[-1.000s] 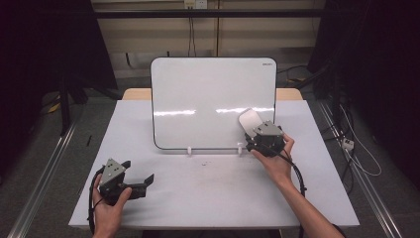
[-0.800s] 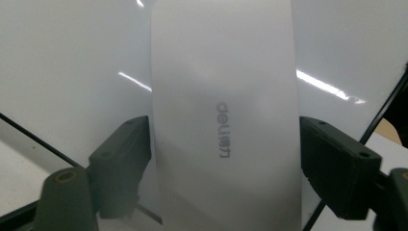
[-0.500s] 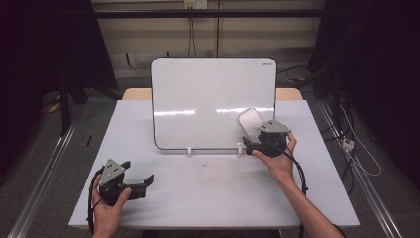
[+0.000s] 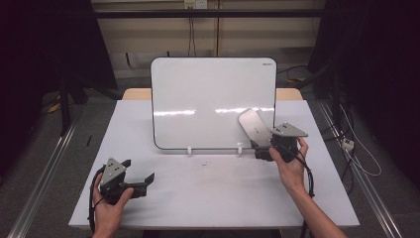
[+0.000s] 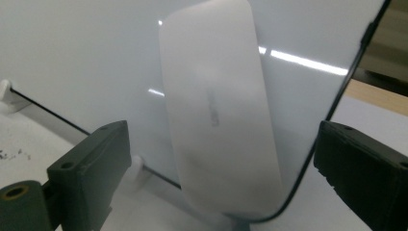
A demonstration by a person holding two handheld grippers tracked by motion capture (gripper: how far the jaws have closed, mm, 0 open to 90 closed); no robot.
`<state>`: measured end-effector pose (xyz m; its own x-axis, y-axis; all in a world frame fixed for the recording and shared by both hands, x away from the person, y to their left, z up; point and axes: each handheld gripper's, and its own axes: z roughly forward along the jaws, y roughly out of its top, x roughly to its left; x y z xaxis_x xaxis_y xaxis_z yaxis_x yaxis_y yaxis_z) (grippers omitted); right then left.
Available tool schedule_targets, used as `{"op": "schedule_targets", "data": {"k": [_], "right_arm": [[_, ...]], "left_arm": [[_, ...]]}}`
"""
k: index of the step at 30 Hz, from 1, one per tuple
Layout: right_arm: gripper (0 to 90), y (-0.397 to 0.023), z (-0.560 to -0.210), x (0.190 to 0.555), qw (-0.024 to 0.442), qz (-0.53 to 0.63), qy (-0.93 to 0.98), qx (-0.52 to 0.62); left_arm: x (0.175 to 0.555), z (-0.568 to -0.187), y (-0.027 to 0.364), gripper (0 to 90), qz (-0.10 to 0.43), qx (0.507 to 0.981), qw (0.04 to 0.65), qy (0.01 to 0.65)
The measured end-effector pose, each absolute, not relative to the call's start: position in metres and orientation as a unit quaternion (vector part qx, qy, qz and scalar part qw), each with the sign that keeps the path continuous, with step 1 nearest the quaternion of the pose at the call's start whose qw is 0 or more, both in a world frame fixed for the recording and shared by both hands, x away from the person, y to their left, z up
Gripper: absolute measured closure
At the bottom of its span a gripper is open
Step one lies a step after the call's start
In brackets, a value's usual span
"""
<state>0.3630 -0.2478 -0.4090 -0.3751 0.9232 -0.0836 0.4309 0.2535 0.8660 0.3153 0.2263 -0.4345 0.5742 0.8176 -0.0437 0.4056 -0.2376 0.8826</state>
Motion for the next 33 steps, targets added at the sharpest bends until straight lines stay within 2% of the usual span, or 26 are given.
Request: {"op": "schedule_targets", "data": {"k": [12, 27, 33], "right_arm": [[5.7, -0.280, -0.418, 0.329, 0.315, 0.383, 0.716, 0.492], [5.8, -0.295, -0.445, 0.296, 0.307, 0.402, 0.698, 0.507], [6.0, -0.297, -0.443, 0.295, 0.309, 0.416, 0.687, 0.510]], "left_arm": [[0.316, -0.433, 0.229, 4.9, 0.235, 0.749, 0.464, 0.411], [0.313, -0.432, 0.228, 5.1, 0.225, 0.743, 0.471, 0.420], [0.315, -0.434, 0.228, 5.1, 0.225, 0.741, 0.471, 0.423]]}}
